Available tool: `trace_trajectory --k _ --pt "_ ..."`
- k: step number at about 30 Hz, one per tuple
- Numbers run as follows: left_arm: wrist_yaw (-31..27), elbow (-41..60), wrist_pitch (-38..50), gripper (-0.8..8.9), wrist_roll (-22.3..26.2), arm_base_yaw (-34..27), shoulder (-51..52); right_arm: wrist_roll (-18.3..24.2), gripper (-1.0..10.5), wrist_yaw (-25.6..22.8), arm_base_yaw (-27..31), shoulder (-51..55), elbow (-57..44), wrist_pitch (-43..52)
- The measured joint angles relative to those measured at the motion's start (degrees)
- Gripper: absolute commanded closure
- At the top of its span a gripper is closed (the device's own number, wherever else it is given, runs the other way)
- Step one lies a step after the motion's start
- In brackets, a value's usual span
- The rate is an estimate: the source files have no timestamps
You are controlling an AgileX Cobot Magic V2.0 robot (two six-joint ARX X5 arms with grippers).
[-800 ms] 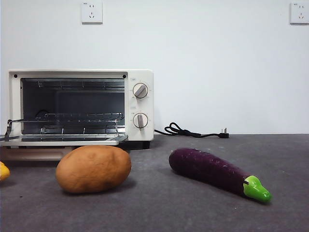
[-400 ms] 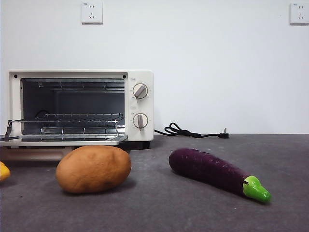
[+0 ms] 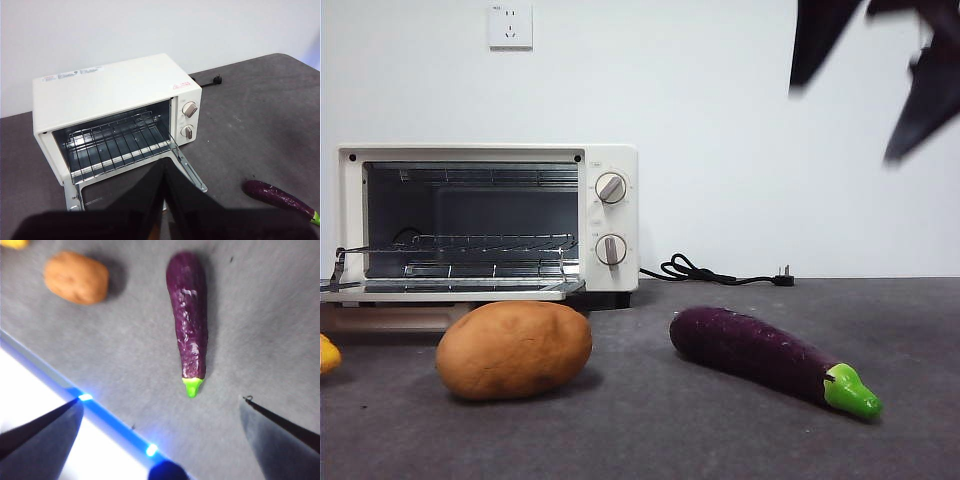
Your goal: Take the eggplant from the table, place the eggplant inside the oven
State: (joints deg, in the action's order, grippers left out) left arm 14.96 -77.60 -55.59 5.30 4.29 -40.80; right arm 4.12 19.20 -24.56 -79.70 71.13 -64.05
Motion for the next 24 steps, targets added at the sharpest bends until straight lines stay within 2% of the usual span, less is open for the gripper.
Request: trace_trajectory --k 9,17,20,24 --pt "0.17 0.00 -0.70 8.19 0.00 0.00 0.17 -1.66 4.2 -1.66 -2.97 -8.17 -10.43 13.57" --pt "0.24 0.00 -0.79 8.19 0.00 0.00 0.17 -3.41 4.2 -4.39 -6.08 -14.86 -11.28 18.78" --pt "0.24 0.00 -1.18 8.19 0.00 0.00 0.17 -4.42 4.3 -6.78 -7.04 -16.44 -11.30 19.74" --pt "0.24 0.00 -1.40 8.19 0.00 0.00 0.17 -5.97 6.5 -9.57 -7.65 -17.14 -11.32 20.02"
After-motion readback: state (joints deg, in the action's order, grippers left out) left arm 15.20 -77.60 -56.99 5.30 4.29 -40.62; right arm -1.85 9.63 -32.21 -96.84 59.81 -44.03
